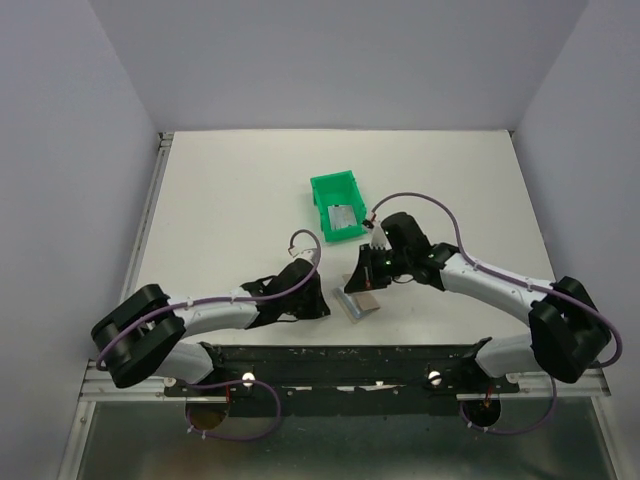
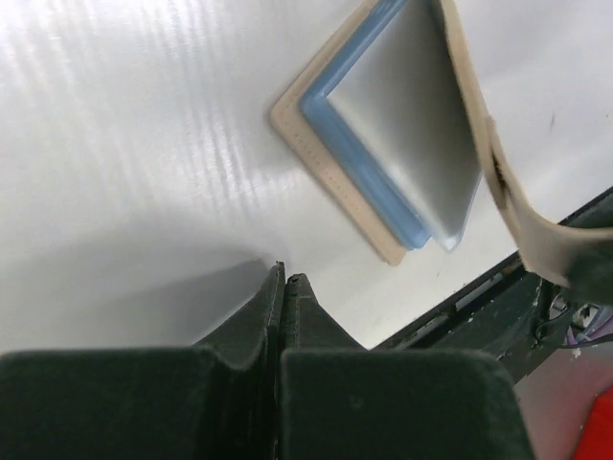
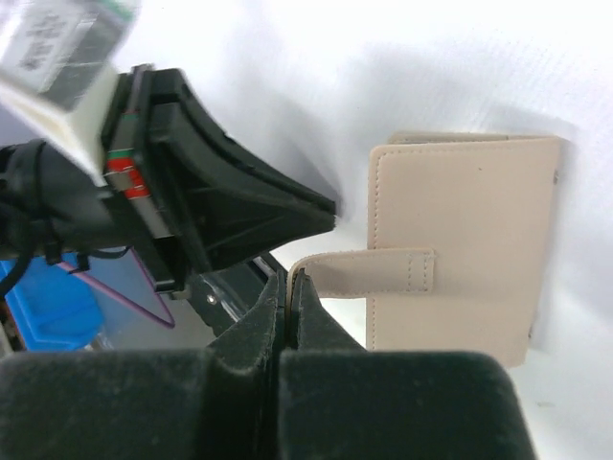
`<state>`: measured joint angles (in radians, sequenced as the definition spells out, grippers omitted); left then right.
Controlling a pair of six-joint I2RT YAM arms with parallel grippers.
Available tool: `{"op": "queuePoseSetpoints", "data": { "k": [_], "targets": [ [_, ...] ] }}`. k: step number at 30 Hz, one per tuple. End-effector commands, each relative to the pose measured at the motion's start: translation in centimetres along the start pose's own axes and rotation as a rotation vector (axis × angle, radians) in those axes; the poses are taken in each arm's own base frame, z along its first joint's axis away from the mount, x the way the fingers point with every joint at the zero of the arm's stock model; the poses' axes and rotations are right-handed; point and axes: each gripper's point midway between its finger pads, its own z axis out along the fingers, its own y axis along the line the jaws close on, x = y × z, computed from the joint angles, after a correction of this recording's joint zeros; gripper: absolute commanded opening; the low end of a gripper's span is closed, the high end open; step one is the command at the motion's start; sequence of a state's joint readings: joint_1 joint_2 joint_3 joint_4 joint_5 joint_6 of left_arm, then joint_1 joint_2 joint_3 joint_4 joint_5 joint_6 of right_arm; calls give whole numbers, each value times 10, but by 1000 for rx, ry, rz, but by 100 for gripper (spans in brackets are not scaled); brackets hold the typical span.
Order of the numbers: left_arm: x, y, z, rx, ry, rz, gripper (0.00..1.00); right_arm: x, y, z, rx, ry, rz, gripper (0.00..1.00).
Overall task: Put the credit cards into the card holder
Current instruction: Close the card holder at the center of the board.
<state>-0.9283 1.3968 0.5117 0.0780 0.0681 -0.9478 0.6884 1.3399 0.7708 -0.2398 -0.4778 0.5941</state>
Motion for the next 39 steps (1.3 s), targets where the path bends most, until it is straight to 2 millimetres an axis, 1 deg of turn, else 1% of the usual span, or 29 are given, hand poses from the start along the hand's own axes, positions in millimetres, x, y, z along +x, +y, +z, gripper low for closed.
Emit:
{"op": "queuePoseSetpoints", "data": {
  "k": [1,6,7,9,11,12,14,16,20,23,27,29,31,32,34,36,37,39],
  "targets": [
    [-10,19,-20,-86,-79,-24,0,3,7,19,-73,38,12,1],
    [-15,23,-31,-108,-109,-19,0,13,3,40,-72,89,12,1],
    [-16,23,-31,-109,-110,-20,0,15,3,43,-73,100,10,2],
    [-15,25,-31,-112,-109,-25,0,19,2,49,-67,117,4,11],
    [-15,24,-31,-109,-109,-28,0,21,2,52,-54,126,-4,24],
    [-15,24,-31,-108,-110,-28,0,21,1,53,-47,127,-6,29],
    [-16,24,-31,-108,-112,-28,0,18,1,50,-36,117,-14,35],
    [-17,23,-31,-107,-116,-27,0,15,5,46,-36,109,-30,43],
    [-20,20,-32,-105,-122,-23,0,7,24,36,-94,100,-58,51],
    [-23,20,-33,-110,-129,-18,0,-1,34,27,-100,79,-73,54],
    [-28,18,-35,-109,-144,-18,0,-13,39,9,-56,15,-105,55],
    [-31,15,-36,-106,-155,-17,0,-21,32,-1,10,-33,-113,55],
    [-37,11,-38,-103,-167,-8,0,-28,16,-12,118,-85,-115,52],
    [-41,8,-39,-99,-175,-3,0,-30,4,-17,187,-104,-102,47],
    [-47,4,-40,-107,-185,15,0,-33,-19,-27,307,-137,-82,31],
    [-55,-4,-43,-102,-199,36,0,-29,-36,-30,379,-130,-73,21],
    [-59,-7,-44,-105,-204,44,0,-25,-41,-28,392,-113,-78,18],
    [-69,-13,-48,-113,-228,51,0,-17,-45,-20,378,-66,-83,12]
  ]
}}
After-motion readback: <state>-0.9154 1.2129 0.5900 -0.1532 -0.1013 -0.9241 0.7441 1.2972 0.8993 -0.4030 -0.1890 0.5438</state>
